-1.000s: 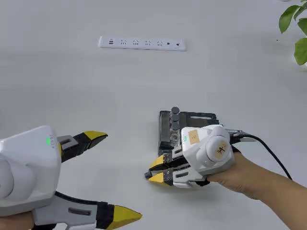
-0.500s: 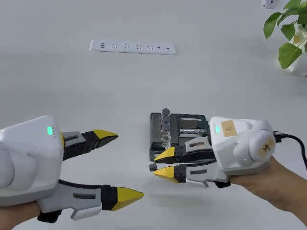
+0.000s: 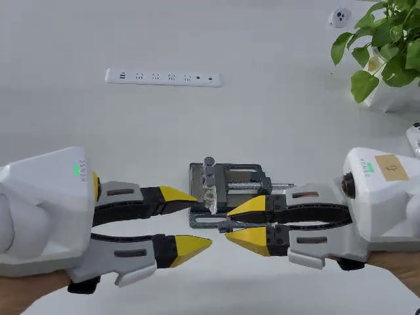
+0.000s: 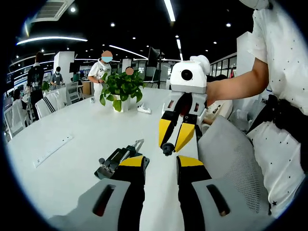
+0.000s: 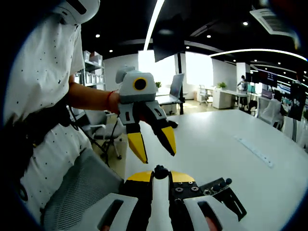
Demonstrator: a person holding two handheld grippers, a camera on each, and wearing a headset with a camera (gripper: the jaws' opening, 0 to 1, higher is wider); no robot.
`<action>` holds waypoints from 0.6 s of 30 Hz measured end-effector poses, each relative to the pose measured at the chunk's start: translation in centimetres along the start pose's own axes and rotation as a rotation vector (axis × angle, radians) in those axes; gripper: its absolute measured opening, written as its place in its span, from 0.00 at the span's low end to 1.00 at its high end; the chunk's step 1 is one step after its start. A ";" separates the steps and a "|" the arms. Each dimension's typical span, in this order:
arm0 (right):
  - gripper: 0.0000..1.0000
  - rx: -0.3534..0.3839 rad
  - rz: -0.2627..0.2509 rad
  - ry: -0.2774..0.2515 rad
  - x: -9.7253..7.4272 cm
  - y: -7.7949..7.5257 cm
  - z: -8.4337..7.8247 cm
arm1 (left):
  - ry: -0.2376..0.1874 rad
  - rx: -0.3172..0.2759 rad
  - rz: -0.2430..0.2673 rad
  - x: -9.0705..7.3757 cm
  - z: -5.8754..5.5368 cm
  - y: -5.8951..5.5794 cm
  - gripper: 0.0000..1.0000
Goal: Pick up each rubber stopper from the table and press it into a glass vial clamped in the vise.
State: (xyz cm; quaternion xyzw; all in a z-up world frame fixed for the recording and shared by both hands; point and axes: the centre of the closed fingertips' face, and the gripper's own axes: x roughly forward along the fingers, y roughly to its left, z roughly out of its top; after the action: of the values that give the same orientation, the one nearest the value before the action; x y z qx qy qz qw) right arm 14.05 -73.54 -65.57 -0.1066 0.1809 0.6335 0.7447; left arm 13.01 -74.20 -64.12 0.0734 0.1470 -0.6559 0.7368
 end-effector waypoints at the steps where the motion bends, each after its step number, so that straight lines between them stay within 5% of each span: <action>1: 0.07 0.003 -0.002 -0.007 -0.1 0.1 0.3 | -0.004 0.008 -0.005 0.1 0.2 -0.2 0.19; 10: 0.07 0.001 -0.013 -0.043 -0.6 0.9 1.9 | -0.046 0.038 -0.043 0.3 2.0 -1.4 0.12; 18: 0.07 -0.006 -0.015 -0.052 -0.8 1.2 2.5 | -0.048 0.043 -0.055 0.3 2.3 -1.8 0.08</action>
State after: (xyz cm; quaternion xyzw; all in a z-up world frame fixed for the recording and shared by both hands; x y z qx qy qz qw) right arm 13.08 -73.05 -62.92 -0.0935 0.1588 0.6311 0.7535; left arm 11.51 -75.46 -61.84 0.0697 0.1171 -0.6805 0.7200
